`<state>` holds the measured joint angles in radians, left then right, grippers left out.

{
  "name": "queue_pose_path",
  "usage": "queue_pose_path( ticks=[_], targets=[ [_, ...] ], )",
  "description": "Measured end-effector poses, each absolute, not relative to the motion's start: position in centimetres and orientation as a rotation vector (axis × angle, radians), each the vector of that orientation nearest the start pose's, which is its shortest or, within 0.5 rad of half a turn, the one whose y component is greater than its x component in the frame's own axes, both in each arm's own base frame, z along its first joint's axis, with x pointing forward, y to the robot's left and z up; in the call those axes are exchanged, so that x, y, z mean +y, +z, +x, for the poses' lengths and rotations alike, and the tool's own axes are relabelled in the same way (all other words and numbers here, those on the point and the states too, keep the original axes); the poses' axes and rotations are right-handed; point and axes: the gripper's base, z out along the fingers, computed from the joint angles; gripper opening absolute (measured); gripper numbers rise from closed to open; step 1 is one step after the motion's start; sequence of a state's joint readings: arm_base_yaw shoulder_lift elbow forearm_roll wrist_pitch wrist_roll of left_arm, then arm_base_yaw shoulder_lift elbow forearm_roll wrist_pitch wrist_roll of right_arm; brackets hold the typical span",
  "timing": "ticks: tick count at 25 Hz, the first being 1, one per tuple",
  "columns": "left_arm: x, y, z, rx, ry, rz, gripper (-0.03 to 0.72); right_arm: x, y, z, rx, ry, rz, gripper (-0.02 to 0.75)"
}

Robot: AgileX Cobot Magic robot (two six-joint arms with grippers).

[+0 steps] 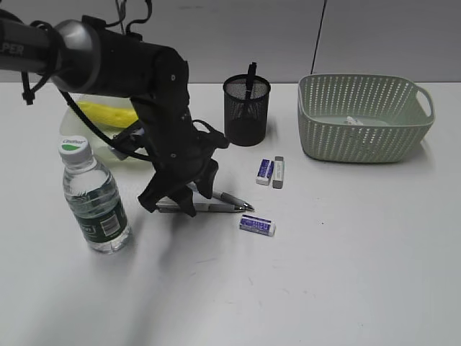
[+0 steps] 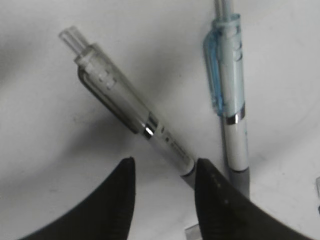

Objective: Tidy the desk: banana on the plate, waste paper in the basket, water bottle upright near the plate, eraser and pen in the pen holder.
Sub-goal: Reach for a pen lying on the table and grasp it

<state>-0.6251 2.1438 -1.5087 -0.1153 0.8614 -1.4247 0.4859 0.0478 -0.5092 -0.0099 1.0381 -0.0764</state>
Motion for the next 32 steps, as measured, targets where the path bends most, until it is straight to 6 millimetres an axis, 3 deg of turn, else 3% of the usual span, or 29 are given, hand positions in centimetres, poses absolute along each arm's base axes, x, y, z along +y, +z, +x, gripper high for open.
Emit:
queue_pose_path(
  ticks=[25, 28, 32],
  targets=[
    [-25.1, 11.9, 35.1, 2.778, -0.321, -1.484, 0.309, 0.0, 28.2, 0.3, 1.988, 0.241, -0.574, 0.407],
    [-25.1, 11.8, 35.1, 2.78, -0.317, -1.484, 0.258, 0.0, 28.2, 0.3, 1.988, 0.241, -0.574, 0.407],
    [-25.2, 11.8, 35.4, 2.767, -0.352, -1.466, 0.108, 0.0, 28.2, 0.3, 1.988, 0.241, -0.574, 0.407]
  ],
)
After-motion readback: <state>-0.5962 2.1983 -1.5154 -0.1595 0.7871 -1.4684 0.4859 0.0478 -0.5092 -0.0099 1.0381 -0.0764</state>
